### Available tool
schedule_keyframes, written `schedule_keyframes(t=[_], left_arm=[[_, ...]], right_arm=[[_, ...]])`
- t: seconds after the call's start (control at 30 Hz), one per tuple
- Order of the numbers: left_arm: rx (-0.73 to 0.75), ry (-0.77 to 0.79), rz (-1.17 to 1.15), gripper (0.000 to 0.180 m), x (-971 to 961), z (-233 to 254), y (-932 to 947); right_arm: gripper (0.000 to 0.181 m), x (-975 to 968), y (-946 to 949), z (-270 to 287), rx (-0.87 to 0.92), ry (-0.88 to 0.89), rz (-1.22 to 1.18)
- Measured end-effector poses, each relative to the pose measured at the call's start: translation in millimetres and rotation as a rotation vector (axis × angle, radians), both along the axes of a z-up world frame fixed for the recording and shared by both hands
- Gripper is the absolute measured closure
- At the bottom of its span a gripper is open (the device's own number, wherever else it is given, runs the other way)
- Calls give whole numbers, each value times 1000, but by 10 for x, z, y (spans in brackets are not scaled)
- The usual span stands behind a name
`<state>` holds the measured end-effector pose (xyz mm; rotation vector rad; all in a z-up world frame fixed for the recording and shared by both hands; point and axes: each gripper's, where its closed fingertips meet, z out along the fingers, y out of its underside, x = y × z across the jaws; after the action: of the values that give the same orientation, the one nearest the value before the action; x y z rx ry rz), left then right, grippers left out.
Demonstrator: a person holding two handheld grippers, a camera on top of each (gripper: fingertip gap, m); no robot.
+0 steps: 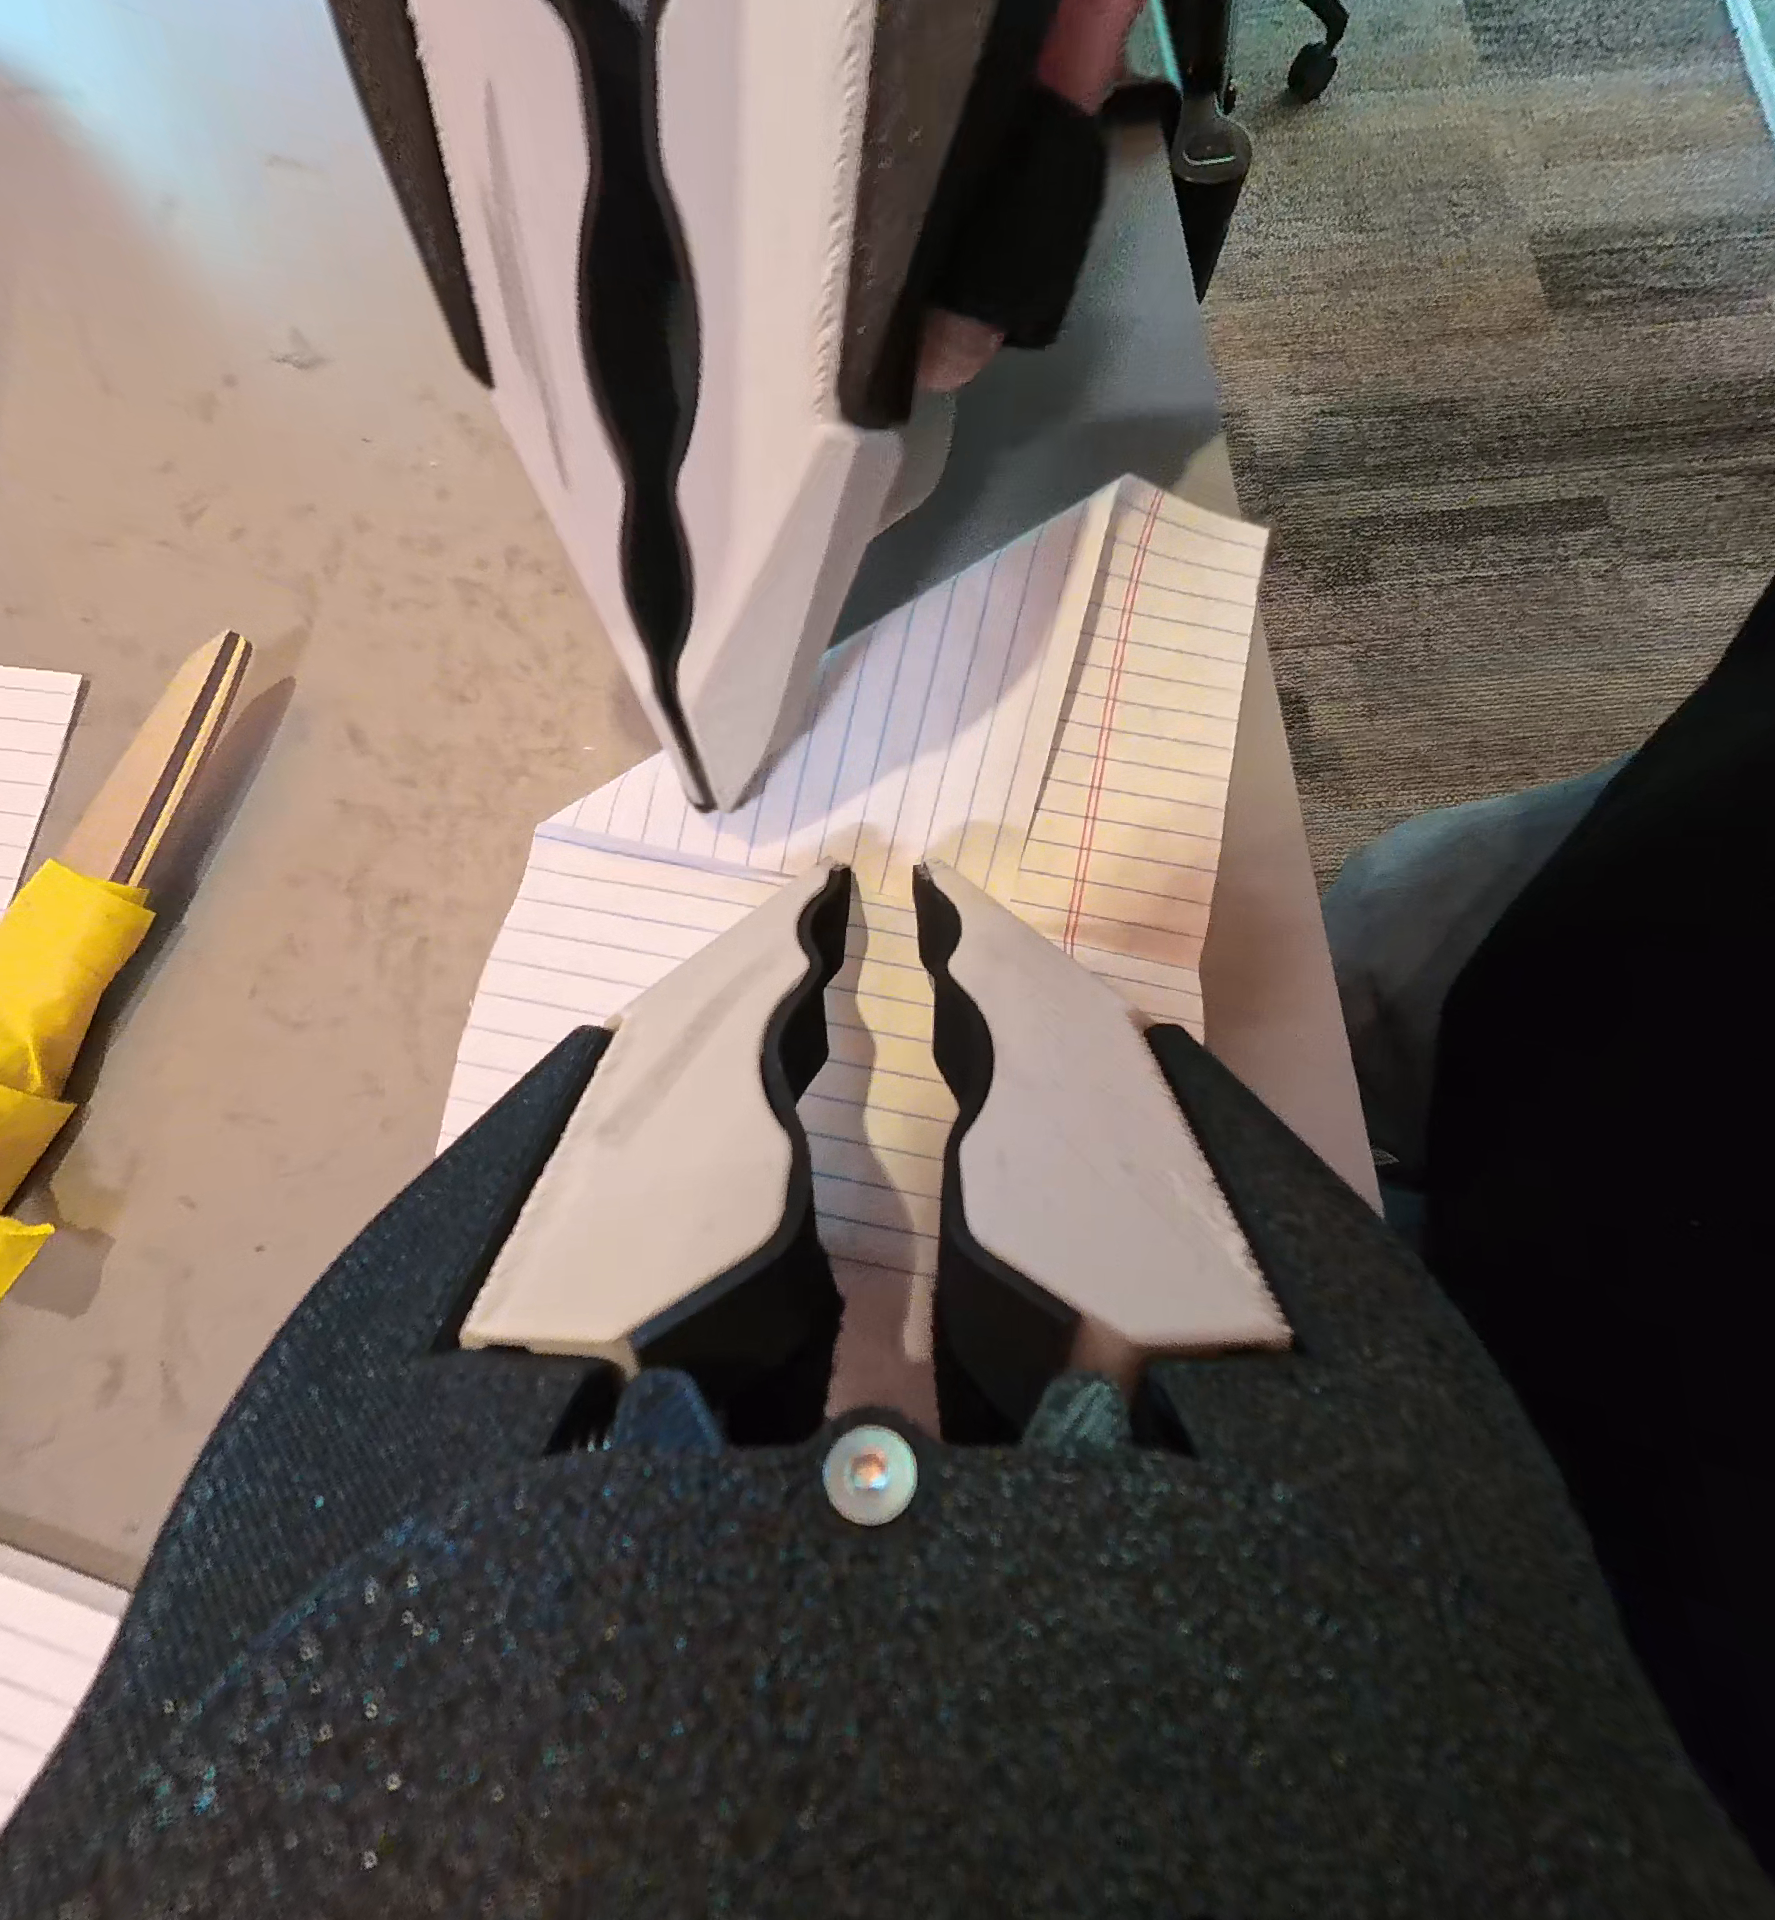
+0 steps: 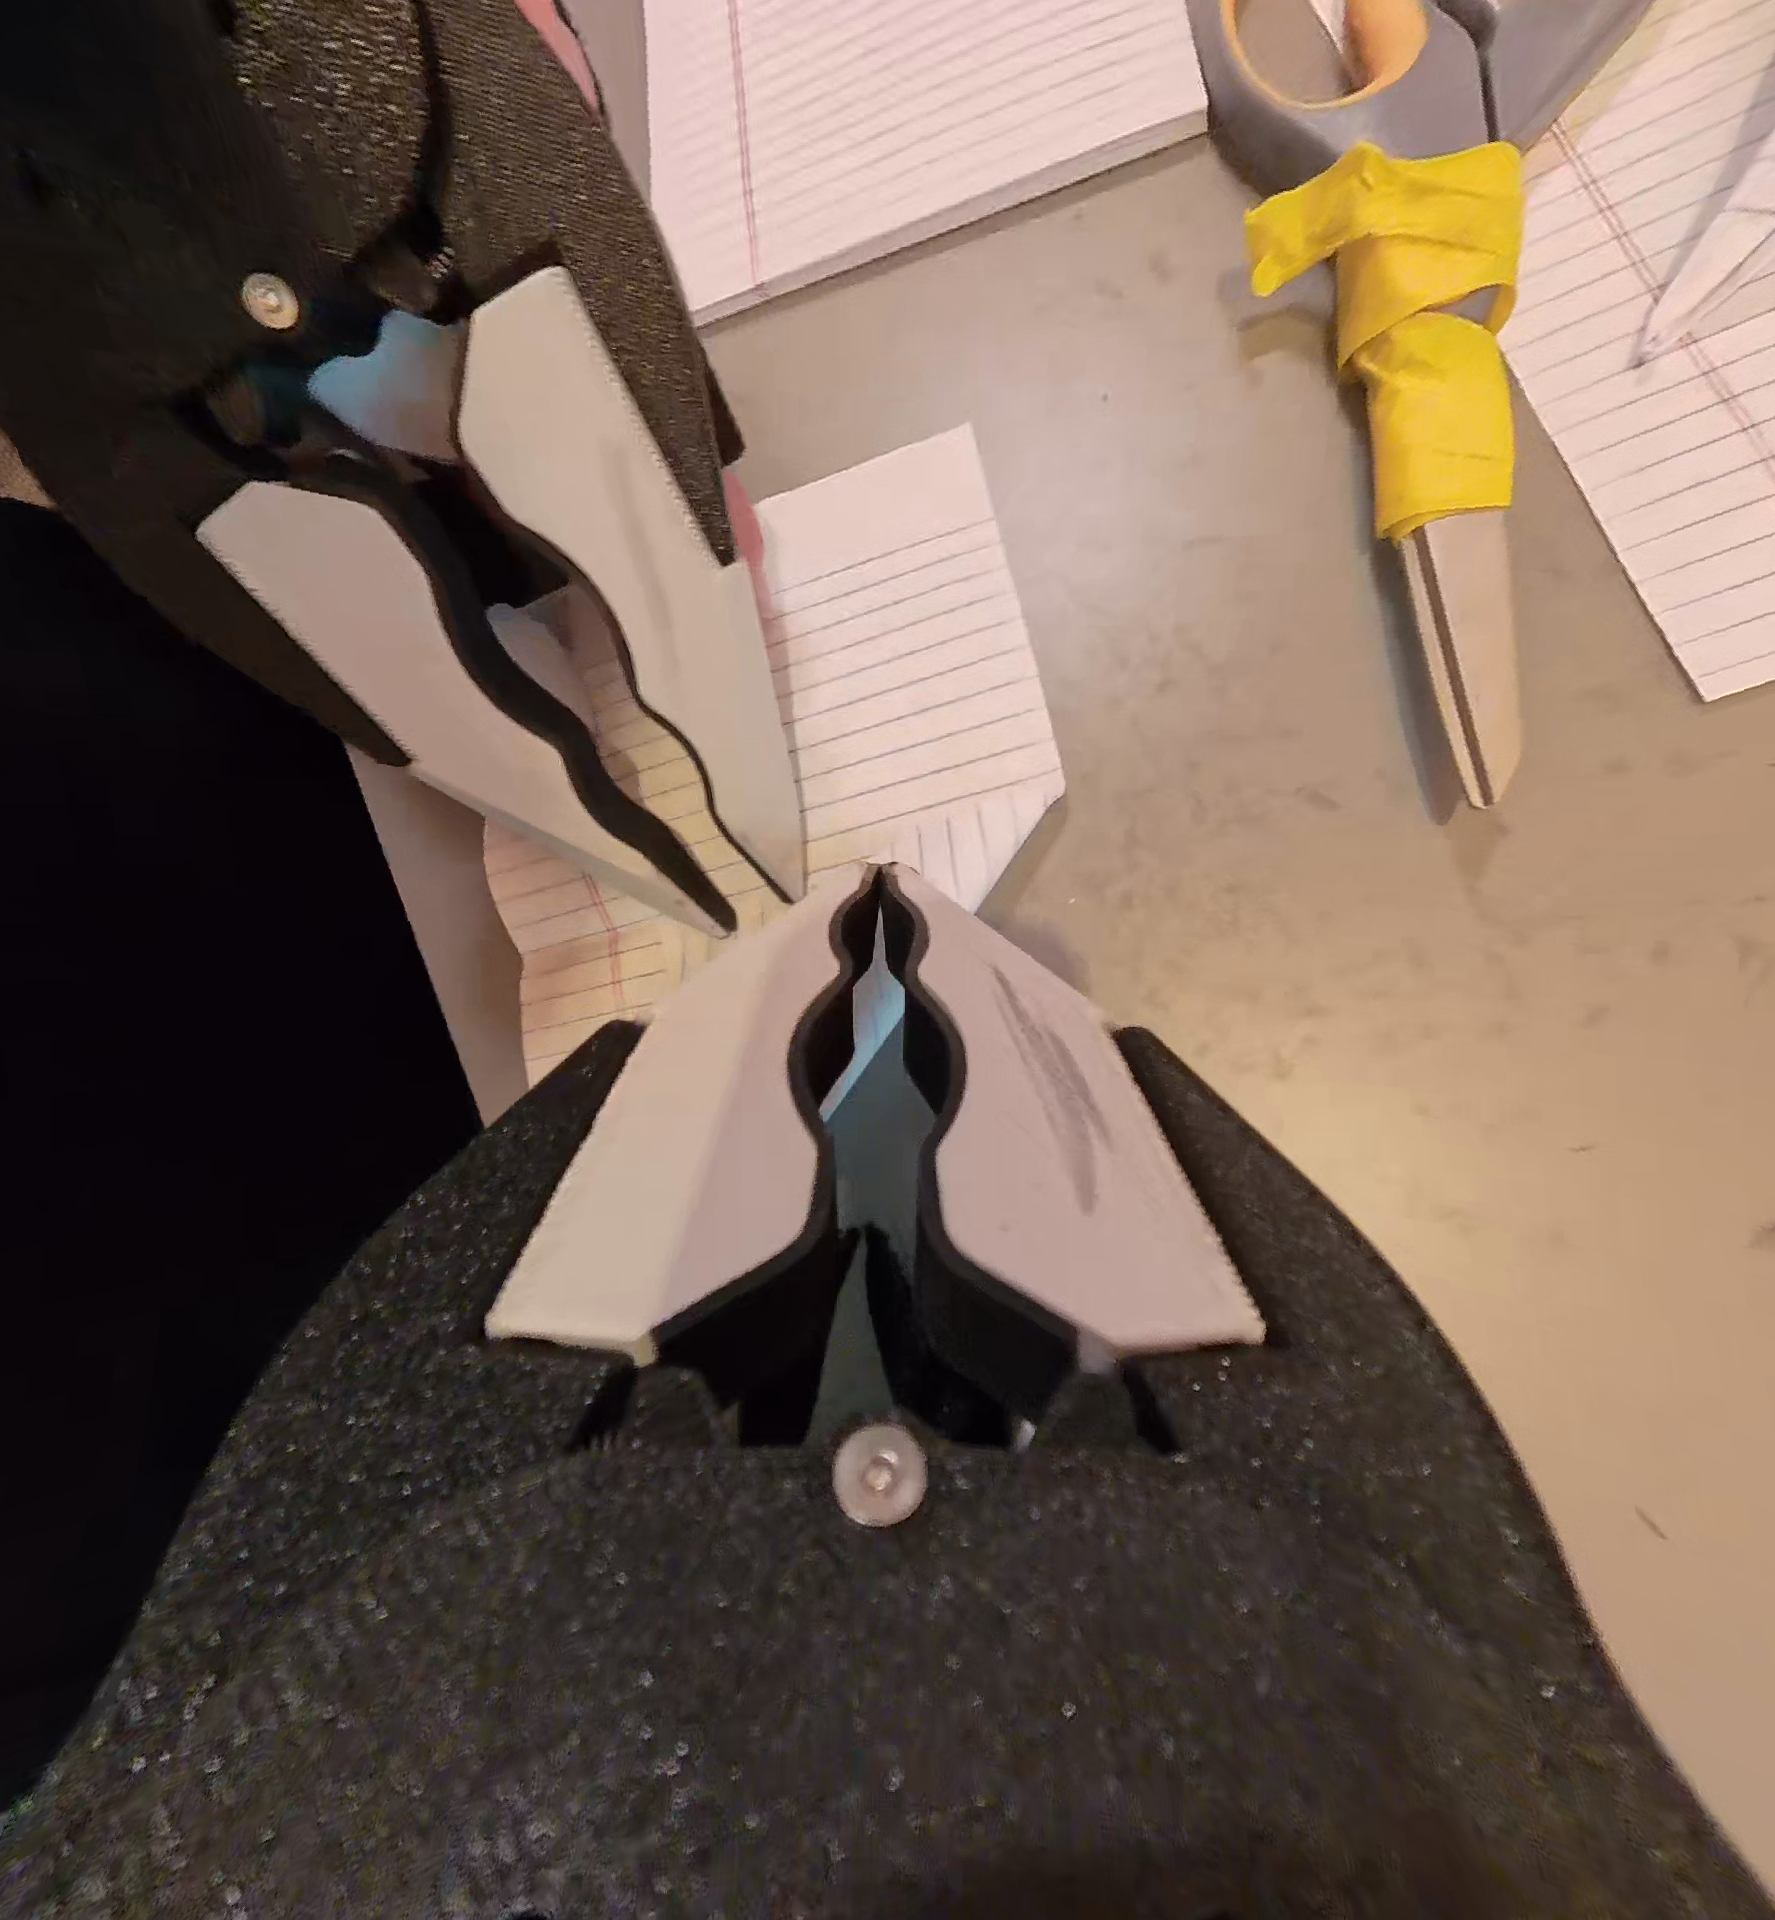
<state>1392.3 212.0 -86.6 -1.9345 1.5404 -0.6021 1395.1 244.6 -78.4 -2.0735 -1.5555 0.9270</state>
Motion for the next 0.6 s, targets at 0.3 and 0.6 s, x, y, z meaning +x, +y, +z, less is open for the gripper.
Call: schedule_keyframes(t=[0.3,0.6], left_arm=[[13,0,-6,168,3,0,-3],[7,-1,-21,168,11,0,-28]], right_arm=[[181,-27,61,-92,-57,-14,29],[181,-1,130,-91,-80,1,23]])
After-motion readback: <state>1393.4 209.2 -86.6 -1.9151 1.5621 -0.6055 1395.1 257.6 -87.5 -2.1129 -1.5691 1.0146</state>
